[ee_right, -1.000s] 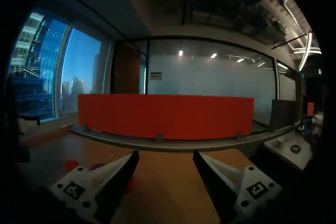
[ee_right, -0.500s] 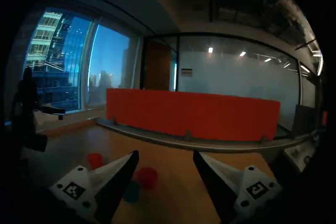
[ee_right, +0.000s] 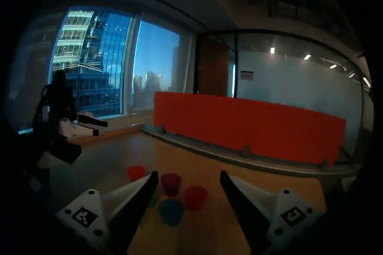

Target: Pour water

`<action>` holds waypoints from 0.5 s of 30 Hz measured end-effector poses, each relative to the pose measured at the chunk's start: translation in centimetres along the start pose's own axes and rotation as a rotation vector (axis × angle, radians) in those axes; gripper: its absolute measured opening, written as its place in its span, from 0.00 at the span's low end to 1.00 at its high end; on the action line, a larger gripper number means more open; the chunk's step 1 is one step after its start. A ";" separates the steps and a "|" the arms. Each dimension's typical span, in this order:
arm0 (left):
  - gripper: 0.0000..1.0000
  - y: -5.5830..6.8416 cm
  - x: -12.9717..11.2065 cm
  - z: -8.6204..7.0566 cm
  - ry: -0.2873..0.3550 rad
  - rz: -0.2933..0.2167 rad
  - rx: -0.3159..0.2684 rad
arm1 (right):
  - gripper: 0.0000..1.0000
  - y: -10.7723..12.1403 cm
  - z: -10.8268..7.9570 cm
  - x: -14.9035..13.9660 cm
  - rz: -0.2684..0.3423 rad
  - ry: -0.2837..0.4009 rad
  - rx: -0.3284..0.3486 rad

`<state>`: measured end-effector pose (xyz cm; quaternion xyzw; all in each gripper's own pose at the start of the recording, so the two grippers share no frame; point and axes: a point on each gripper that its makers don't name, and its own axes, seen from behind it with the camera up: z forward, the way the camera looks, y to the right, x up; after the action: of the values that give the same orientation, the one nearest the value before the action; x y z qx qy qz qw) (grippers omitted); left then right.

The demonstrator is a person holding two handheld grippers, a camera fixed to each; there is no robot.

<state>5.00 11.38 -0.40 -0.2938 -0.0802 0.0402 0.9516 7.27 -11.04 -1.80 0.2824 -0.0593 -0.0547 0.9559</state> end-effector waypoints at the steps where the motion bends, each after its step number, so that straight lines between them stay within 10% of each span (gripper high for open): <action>1: 0.97 -0.1 -0.3 0.2 -0.008 0.002 -0.003 | 1.00 0.0 0.1 -0.2 -0.004 -0.007 0.005; 15: 0.98 0.6 -4.5 3.1 -0.122 0.019 -0.075 | 1.00 -0.9 2.2 -3.9 -0.029 -0.123 0.075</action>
<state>-0.03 13.02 1.15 -0.3268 -0.1365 0.0639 0.9330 3.05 -12.36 -0.79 0.3148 -0.1160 -0.0834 0.9383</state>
